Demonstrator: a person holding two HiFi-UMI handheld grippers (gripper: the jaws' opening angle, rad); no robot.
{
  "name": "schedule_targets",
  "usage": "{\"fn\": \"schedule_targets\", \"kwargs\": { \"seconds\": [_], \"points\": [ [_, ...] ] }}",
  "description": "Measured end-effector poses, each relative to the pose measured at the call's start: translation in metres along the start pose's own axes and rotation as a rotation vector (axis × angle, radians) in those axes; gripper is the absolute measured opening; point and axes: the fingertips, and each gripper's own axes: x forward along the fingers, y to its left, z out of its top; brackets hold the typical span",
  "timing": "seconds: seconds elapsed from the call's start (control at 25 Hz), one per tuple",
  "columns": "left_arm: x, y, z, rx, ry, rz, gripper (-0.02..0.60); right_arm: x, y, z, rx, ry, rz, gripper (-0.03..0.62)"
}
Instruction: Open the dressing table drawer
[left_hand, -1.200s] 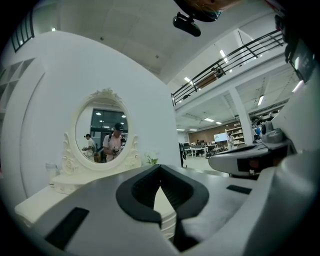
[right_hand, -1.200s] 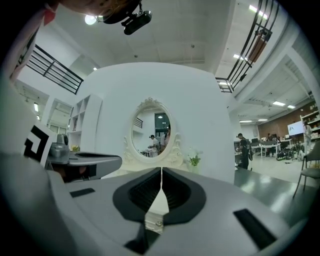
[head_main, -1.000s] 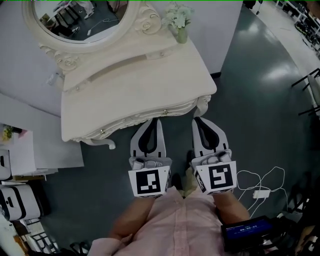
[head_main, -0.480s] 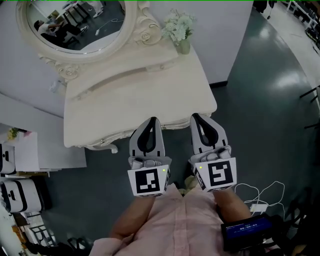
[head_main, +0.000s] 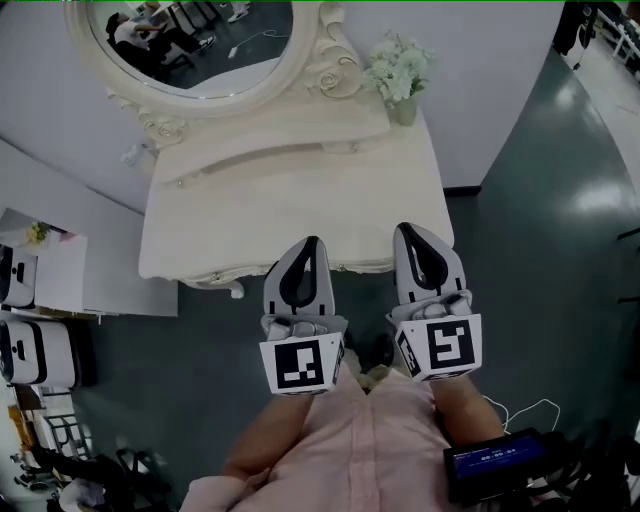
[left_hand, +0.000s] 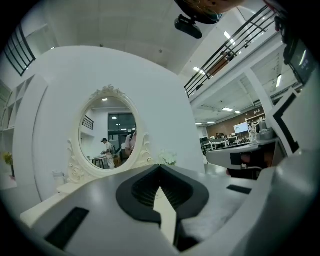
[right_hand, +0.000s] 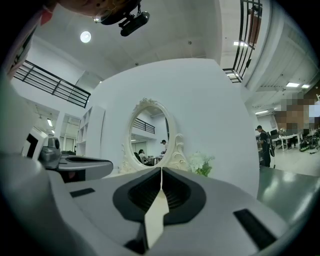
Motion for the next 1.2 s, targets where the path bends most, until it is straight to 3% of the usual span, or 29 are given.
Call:
{"fn": "schedule_targets", "kwargs": {
  "seconds": [0.32,0.8,1.2],
  "points": [
    [0.021,0.024,-0.016,-0.030,0.019,0.038,0.021,0.033,0.001,-0.015,0.001,0.041,0.019,0.020],
    [0.083,0.064,-0.039,-0.078,0.048,0.002,0.021,0.098,-0.012,-0.033,-0.016,0.102,-0.032,0.020],
    [0.143,0.118,-0.021,-0.107,-0.040,-0.045,0.021,0.167,-0.013,-0.013,-0.048,0.065,-0.107,0.020]
  ]
}}
